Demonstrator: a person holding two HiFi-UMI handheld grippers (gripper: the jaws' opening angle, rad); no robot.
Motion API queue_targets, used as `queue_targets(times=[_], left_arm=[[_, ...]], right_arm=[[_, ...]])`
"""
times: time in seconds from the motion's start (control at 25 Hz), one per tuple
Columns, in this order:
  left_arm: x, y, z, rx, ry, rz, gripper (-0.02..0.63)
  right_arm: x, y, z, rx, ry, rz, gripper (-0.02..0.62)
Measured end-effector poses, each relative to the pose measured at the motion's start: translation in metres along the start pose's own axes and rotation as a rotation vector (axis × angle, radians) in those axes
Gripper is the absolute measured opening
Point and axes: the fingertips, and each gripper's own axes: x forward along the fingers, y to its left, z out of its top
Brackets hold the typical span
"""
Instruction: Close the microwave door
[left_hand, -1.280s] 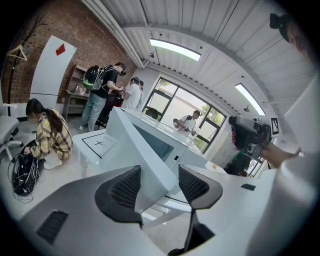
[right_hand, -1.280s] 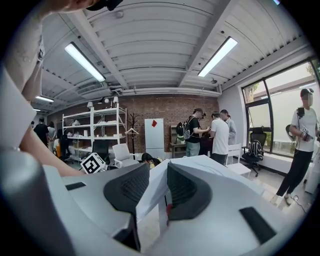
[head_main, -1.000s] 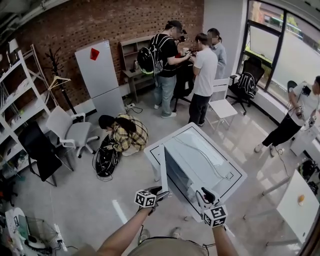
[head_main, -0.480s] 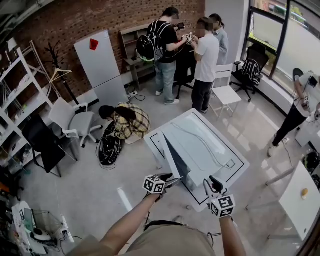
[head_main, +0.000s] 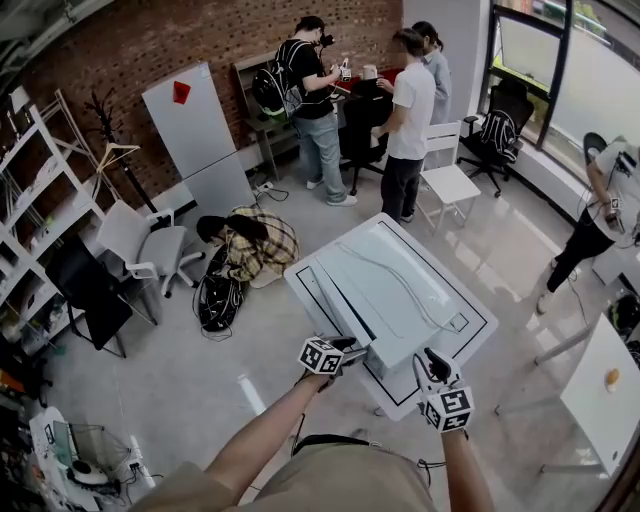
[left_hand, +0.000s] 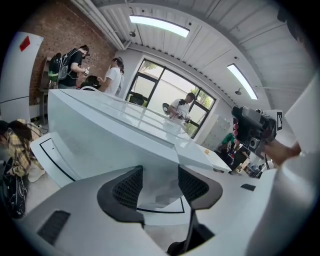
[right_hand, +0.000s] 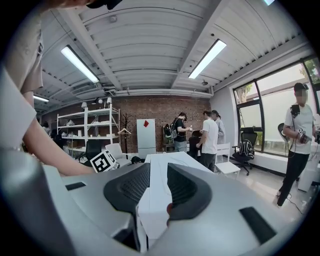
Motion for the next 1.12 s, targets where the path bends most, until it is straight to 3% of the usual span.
queue_targets(times=[0.28, 0.48, 0.6, 0.76, 0.88, 1.12], left_arm=[[0.0, -0.001, -0.002, 0.051, 0.014, 0.019, 0.232], [0.0, 0.0, 0.0, 0.04, -0.005, 0.019, 0.232], [0.0, 0.003, 0.001, -0.028, -0.059, -0.018, 0.232], [0.009, 0.001, 0.011, -0.122, -0.123, -0.125, 0.229], [0.008, 0.0, 0.013, -0.105, -0.101, -0.158, 0.23], [0.01, 0.0, 0.012, -0.087, -0.086, -0.141, 0.23]], right_arm=[[0.002, 0.005, -0.007, 0.006, 0.017, 0.015, 0.115], [0.006, 0.004, -0.01, 0.01, 0.026, 0.017, 0.115], [0.005, 0.005, -0.009, 0.014, 0.021, 0.021, 0.115], [0.002, 0.005, -0.007, 0.014, 0.014, 0.015, 0.115], [-0.001, 0.007, -0.007, 0.018, 0.018, 0.008, 0.115], [-0.006, 0.011, -0.012, 0.016, 0.028, 0.005, 0.115]])
